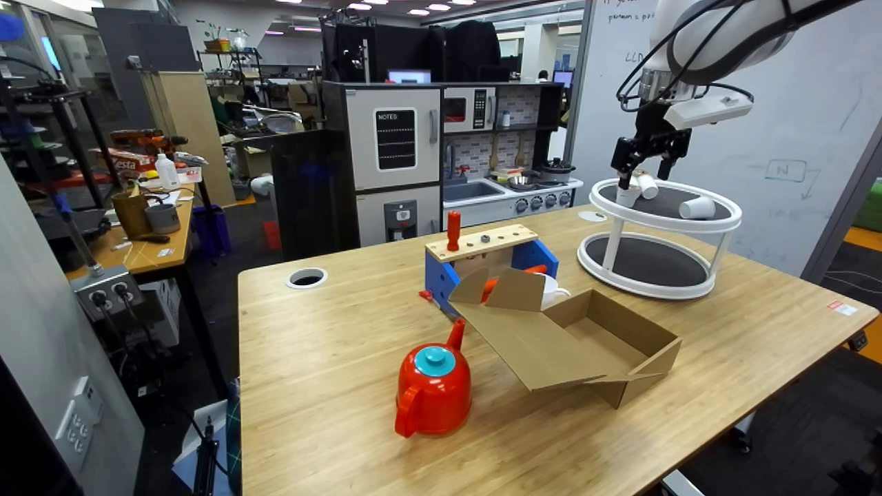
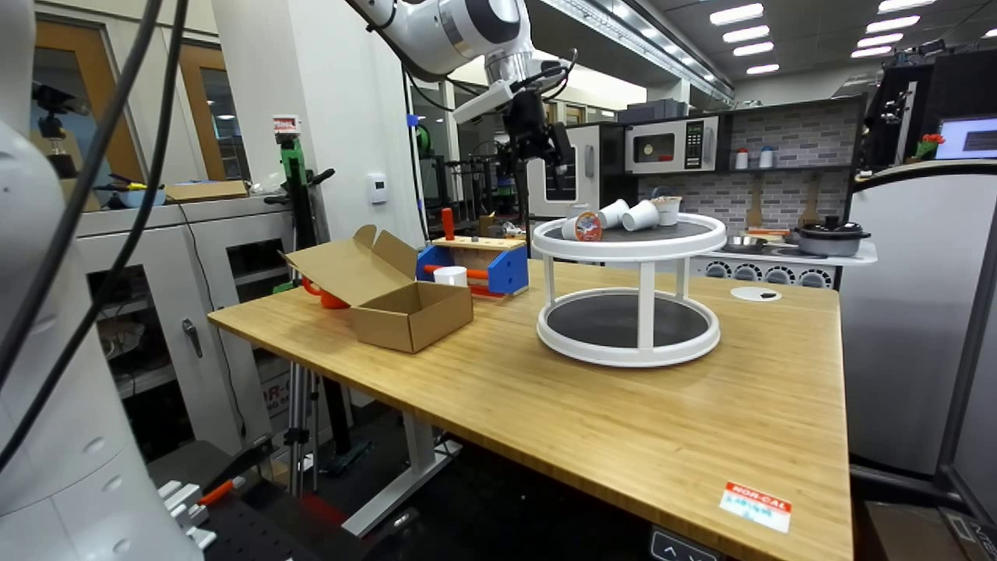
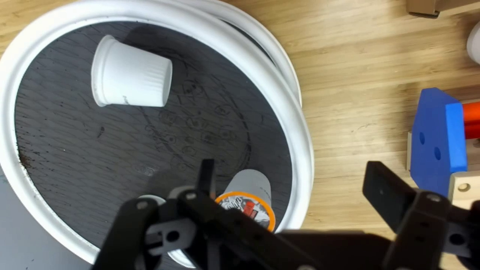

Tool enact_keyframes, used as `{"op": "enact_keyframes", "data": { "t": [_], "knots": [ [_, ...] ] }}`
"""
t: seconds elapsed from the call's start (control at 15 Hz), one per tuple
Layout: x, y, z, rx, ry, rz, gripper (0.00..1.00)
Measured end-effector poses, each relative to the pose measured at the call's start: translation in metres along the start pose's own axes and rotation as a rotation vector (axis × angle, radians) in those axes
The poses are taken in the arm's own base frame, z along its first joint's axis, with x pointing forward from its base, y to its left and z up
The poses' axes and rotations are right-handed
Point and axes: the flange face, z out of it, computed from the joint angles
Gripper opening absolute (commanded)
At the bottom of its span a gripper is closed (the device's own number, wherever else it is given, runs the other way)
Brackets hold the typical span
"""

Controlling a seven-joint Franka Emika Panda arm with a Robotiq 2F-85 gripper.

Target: Take two cans from the stand, put them in the box then put one back on the stand

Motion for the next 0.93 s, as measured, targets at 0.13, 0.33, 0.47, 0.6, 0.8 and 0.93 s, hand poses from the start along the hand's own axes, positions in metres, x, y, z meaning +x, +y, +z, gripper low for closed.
{"op": "enact_keyframes", "data": {
  "t": [0.13,0.33,0.47,0.6,0.8,0.93],
  "knots": [
    [0.0,0.0,0.004,-0.002,-0.006,0.005,1.0],
    [0.001,0.007,0.013,-0.011,-0.019,0.035,1.0],
    [0.002,0.011,0.016,-0.014,-0.023,0.045,1.0],
    [0.002,0.012,0.018,-0.016,-0.027,0.047,1.0],
    [0.002,0.008,0.021,-0.004,-0.034,0.046,1.0],
    [0.002,0.001,0.02,0.044,-0.043,0.045,1.0]
  ]
}}
